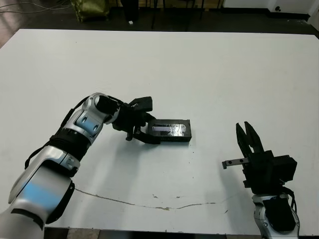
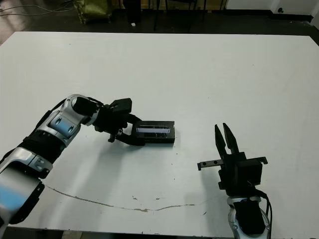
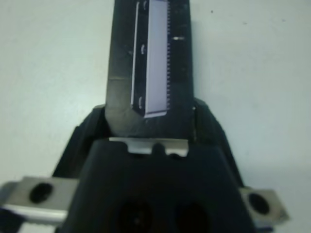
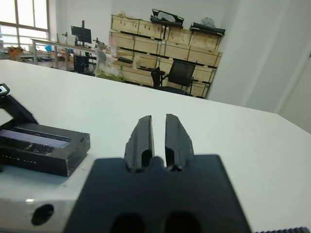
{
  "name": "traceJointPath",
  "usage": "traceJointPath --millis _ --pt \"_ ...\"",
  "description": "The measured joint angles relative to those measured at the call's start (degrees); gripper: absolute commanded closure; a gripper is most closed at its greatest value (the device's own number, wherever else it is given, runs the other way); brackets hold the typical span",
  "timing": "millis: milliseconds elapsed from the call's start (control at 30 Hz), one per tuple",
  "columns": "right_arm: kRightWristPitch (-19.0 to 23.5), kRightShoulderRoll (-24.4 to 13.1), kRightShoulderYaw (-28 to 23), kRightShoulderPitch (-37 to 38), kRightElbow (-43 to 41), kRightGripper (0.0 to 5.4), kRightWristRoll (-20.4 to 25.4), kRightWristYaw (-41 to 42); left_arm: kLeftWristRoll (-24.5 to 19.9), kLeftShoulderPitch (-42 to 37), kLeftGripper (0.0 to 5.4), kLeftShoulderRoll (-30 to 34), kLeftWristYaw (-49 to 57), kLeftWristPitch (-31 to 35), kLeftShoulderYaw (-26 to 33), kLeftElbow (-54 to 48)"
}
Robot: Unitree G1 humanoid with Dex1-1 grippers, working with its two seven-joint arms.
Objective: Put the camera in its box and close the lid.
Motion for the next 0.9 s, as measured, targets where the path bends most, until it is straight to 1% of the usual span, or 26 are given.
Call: traceJointPath --millis 200,233,667,900 --pt "0.05 0.07 -0.01 -0.01 -0.08 5.4 -0.06 -0.06 -0.81 -0.59 0.1 -1.0 -2.51 -2.87 0.03 3.15" --pt "0.12 0.07 -0.01 0.01 -0.16 5.4 -0.06 -0.06 -1.07 -0.59 0.02 -1.03 -3.06 -3.26 0.11 3.74" --pt "-0.25 0.07 -0.08 -0.01 0.23 5.4 0.04 -0.11 -1.83 -0.5 0.02 -1.09 -3.67 -6.55 0.77 6.8" --pt "-0.14 0.09 -0.05 0.21 0.05 5.4 -0.15 -0.12 -2.5 1.72 0.02 -0.84 -1.78 -6.94 3.16 6.03"
